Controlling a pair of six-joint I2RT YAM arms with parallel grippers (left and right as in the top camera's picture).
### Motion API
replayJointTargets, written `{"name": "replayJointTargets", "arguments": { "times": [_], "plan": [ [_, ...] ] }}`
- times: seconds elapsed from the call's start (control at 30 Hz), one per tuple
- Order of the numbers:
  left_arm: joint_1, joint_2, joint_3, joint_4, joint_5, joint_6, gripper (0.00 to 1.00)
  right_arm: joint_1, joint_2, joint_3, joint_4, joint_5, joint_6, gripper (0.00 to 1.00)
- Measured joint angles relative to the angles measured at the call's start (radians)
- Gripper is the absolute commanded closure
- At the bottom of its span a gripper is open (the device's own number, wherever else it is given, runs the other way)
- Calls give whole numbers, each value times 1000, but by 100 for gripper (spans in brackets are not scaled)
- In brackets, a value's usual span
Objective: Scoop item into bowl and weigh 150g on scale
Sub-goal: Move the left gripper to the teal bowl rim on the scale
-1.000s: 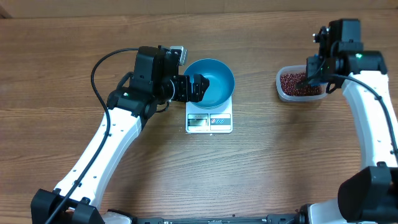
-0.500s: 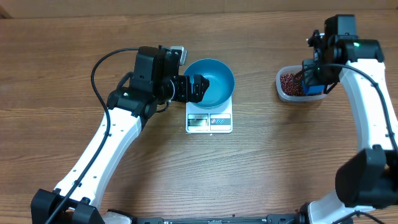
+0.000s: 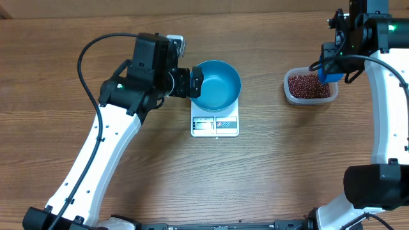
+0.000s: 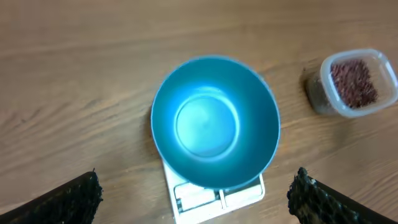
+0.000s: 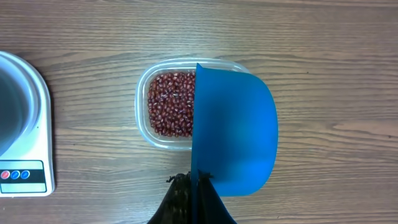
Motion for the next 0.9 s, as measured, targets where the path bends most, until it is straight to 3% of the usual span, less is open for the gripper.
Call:
{"name": "replayJointTargets", "arguments": {
  "times": [0.27, 0.3, 0.33, 0.4, 0.43, 0.63, 0.9],
  "plan": [
    [-40, 39, 0, -34, -13, -1, 0, -14, 129, 0, 6, -6, 4, 97],
    [-45, 50, 0, -34, -13, -1, 9, -14, 160, 0, 7, -6, 4, 97],
    [-46, 54, 0, -33, -9, -1, 29, -14, 179, 0, 7, -6, 3, 96],
    [-45, 57, 0, -20, -5, -5, 90, -14, 218, 0, 10, -6, 4, 97],
    [-45, 57, 0, -8, -2, -3, 96, -14, 228, 0, 12, -6, 4, 97],
    [-73, 120, 1, -28, 8, -25, 96, -14, 249, -1, 16, -6, 4, 96],
    [-253, 228, -5, -58, -27, -48, 96, -14, 253, -3, 16, -6, 3, 96]
  ]
}}
